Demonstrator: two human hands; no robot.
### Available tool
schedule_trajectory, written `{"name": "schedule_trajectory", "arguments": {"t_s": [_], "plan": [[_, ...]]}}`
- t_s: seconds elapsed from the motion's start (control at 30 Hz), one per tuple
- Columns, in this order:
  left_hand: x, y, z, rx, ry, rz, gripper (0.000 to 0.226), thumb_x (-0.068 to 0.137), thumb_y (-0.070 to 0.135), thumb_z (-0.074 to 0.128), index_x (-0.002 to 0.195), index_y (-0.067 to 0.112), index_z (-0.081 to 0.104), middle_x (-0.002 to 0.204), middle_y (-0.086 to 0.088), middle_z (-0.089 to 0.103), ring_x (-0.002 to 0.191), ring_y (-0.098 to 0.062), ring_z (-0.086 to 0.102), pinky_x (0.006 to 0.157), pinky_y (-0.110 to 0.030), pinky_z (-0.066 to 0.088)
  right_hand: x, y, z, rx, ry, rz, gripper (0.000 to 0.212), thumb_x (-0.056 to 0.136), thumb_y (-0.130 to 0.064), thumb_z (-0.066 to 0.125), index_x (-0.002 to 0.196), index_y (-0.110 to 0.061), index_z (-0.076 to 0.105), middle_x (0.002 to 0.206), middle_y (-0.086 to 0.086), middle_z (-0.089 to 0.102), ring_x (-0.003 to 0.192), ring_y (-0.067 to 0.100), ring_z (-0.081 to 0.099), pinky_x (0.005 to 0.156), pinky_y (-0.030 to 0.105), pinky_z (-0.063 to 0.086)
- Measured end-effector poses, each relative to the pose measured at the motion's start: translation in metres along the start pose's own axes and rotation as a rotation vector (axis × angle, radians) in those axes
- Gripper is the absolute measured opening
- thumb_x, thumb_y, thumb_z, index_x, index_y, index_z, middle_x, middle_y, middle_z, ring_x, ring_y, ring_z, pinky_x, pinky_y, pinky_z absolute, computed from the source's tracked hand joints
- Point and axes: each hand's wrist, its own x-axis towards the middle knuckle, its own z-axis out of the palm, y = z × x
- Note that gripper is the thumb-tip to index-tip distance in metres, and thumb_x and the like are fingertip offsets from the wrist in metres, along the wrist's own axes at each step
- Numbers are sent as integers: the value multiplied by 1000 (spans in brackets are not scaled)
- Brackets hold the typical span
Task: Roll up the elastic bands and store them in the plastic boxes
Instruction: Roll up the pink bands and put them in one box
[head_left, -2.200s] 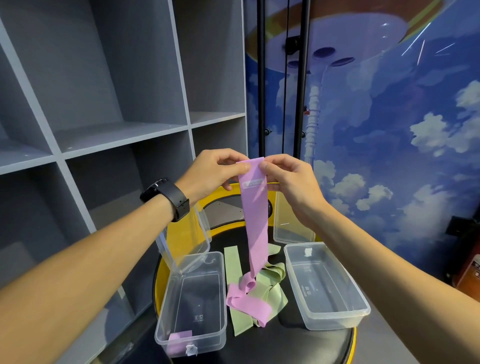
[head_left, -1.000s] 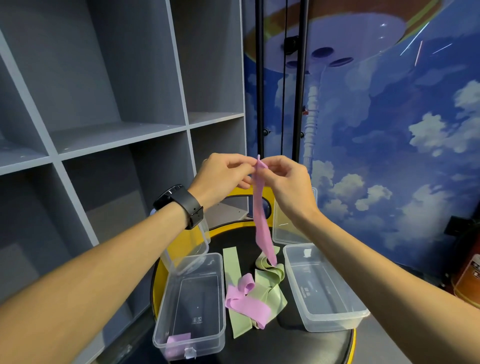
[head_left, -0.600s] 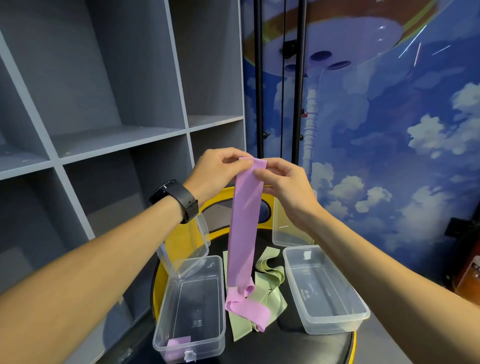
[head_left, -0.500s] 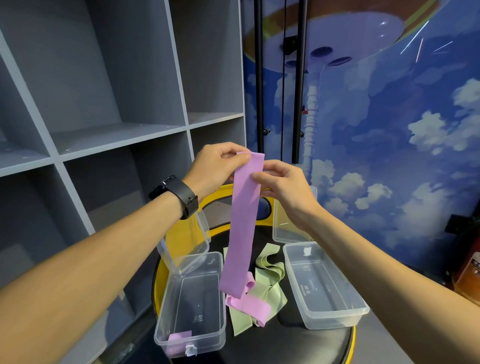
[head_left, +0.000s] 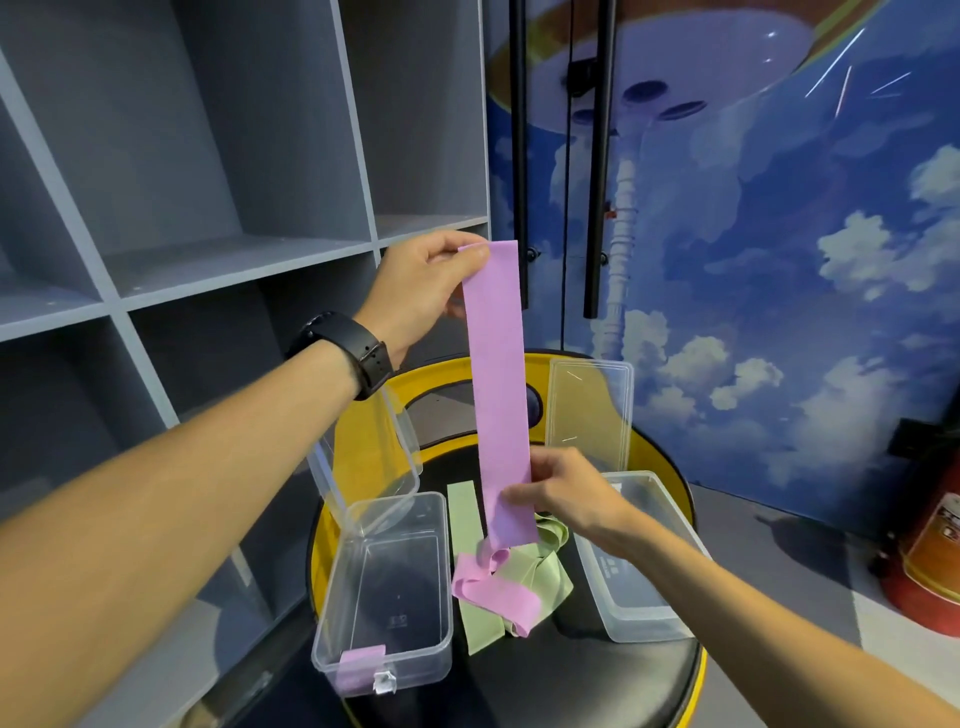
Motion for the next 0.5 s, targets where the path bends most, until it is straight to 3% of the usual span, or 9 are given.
{"name": "schedule_trajectory", "arguments": {"t_s": [0.07, 0.13, 0.3, 0.43, 0.5], "plan": [[0, 1, -1, -1, 8, 6, 15, 98, 22, 53, 106, 17, 63, 90, 2, 68, 79, -8, 66, 62, -17, 56, -6, 8, 2, -30, -48, 26, 20, 87, -7, 68, 106, -14, 66, 101, -2, 68, 87, 16, 68, 71, 20, 57], [0, 0, -2, 2, 22, 12, 15, 98, 22, 52, 106, 17, 63, 90, 2, 68, 80, -8, 66, 63, -18, 56, -9, 13, 3, -27, -88, 51, 18, 87, -7, 68, 103, -15, 66, 100, -3, 67, 85, 20, 68, 68, 20, 57], [-2, -10, 1, 13, 23, -10, 20, 98, 24, 52, 111, 14, 64, 93, -1, 69, 84, -11, 68, 68, -24, 58, -10, 19, 2, -17, -138, 73, 18, 87, -6, 68, 104, -12, 66, 107, 1, 66, 92, 24, 67, 74, 26, 59], [-6, -17, 5, 38, -14, -15, 24, 98, 26, 51, 115, 13, 62, 95, -1, 68, 84, -10, 68, 65, -18, 57, -5, 20, -3, -114, -176, 112, 31, 86, -14, 71, 117, -11, 64, 111, 2, 67, 98, 21, 66, 84, 29, 58], [-10, -21, 7, 35, -38, -20, 23, 98, 25, 52, 114, 13, 63, 92, -1, 69, 79, -7, 69, 61, -16, 55, -4, 9, -9, -104, -145, 62, 39, 87, -20, 71, 124, -17, 59, 115, -2, 67, 100, 13, 66, 84, 21, 55]]}}
